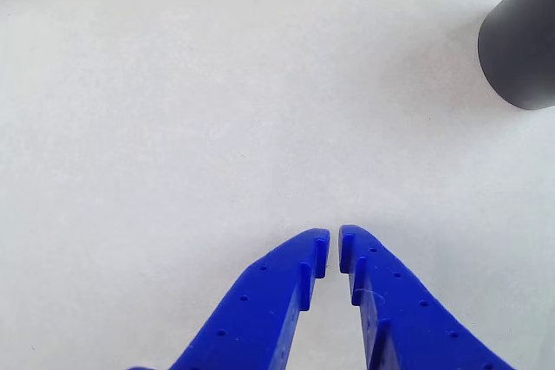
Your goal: Place the black cylinder in the wooden box then return to rest.
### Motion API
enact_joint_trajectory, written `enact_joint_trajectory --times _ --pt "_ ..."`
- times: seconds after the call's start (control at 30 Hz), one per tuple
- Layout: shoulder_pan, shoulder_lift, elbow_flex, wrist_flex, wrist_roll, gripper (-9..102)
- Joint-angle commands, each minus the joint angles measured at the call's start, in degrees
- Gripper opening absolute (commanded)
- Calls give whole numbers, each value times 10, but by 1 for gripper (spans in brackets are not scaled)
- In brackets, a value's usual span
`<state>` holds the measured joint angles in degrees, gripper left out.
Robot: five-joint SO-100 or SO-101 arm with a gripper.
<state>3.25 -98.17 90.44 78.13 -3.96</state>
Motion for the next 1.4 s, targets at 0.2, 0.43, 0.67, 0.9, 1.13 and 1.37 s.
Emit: enact_joint_trajectory --times 0.2,0.43,0.67,0.9,1.13,1.37 --pt "17 36 -43 -1 4 0" --pt "89 148 -157 11 11 11" --pt "186 228 -252 20 51 30" --pt "270 280 -263 -43 102 34" --pt "308 338 -265 -126 133 34" --pt "294 376 -261 -202 135 34"
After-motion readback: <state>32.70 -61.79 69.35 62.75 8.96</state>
